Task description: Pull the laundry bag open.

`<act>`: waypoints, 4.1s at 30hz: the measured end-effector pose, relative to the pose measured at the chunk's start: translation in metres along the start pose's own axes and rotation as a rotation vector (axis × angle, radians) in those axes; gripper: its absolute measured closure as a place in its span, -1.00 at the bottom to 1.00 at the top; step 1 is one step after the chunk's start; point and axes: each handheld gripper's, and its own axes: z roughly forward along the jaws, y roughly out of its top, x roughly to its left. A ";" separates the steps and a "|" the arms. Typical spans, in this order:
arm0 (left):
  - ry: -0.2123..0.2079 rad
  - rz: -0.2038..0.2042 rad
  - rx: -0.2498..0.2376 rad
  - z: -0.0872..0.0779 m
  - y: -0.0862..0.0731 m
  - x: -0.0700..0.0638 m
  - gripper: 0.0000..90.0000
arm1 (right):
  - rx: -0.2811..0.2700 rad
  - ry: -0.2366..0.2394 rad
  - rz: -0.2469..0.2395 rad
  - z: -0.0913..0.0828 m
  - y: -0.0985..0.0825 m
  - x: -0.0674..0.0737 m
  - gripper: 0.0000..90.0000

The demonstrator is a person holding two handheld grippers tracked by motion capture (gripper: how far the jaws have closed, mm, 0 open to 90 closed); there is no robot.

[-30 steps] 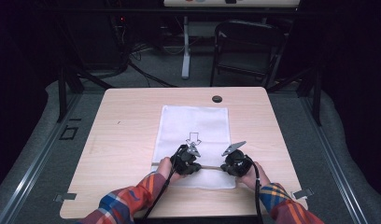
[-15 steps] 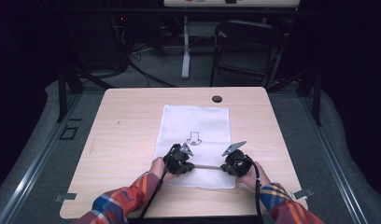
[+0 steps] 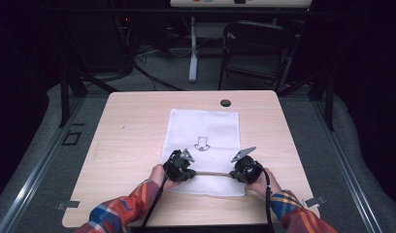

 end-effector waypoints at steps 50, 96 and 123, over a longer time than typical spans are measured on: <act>0.076 -0.115 0.019 -0.042 -0.041 0.023 0.93 | 0.003 -0.067 -0.038 0.001 0.001 -0.001 1.00; 0.112 -0.222 0.045 -0.070 -0.073 0.042 0.69 | -0.019 -0.036 -0.043 0.000 -0.001 -0.005 0.96; 0.294 -0.359 -0.023 -0.106 -0.104 0.067 -0.94 | -0.013 -0.130 0.108 -0.052 -0.037 -0.046 -1.00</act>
